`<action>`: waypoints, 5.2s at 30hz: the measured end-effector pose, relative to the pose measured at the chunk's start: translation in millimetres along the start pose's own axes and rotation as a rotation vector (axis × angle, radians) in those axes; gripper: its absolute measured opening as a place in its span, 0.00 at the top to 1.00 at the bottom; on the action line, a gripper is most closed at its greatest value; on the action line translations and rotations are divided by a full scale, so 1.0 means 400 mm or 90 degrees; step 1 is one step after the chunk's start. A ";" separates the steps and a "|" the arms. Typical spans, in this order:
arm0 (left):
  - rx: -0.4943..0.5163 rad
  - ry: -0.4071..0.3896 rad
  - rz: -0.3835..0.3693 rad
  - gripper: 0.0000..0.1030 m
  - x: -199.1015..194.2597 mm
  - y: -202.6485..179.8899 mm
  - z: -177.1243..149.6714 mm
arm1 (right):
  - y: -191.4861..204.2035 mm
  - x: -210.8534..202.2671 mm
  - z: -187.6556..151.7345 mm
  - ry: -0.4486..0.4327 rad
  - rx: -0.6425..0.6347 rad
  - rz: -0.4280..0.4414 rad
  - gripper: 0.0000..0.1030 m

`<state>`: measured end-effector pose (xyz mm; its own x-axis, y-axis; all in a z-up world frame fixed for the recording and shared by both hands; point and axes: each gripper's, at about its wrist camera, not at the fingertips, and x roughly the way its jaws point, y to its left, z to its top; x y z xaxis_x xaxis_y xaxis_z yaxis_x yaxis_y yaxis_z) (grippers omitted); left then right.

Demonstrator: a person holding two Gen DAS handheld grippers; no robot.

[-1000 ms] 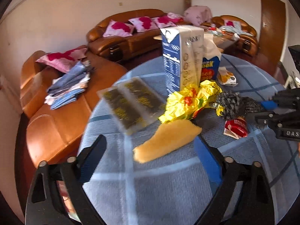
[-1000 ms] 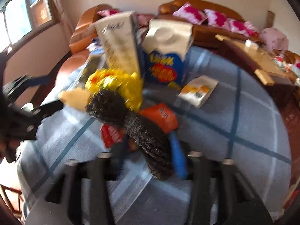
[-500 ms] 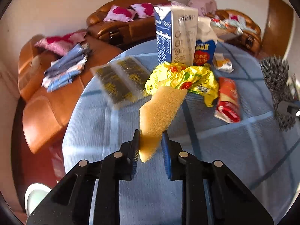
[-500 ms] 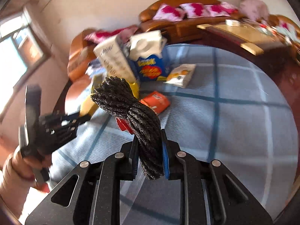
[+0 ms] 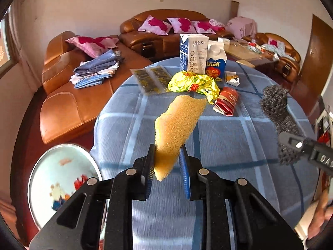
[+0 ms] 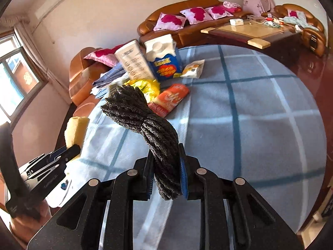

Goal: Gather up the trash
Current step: 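Carry the scrubber with the right tool while the left carries the sponge over the teal bin, then open the left tool to drop the sponge while the right drops the scrubber, then move both open tools back over the remaining trash on the table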

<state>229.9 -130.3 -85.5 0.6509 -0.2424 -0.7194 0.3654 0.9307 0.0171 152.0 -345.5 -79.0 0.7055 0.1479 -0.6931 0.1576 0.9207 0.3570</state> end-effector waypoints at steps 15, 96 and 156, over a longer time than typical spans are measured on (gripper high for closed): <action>-0.048 -0.008 0.026 0.78 -0.097 0.052 -0.111 | 0.080 -0.038 -0.108 0.006 0.002 0.014 0.79; -0.233 -0.002 0.175 0.77 -0.170 0.442 -0.224 | 0.609 0.144 -0.162 0.070 -0.144 0.127 0.78; -0.120 0.032 0.094 0.14 0.087 0.233 0.038 | 0.049 0.376 0.191 0.029 0.098 -0.215 0.32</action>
<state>296.7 -56.1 -98.3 0.6521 -0.0899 -0.7528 0.1349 0.9909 -0.0015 313.9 -333.1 -128.4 0.5650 -0.1363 -0.8138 0.4807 0.8560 0.1904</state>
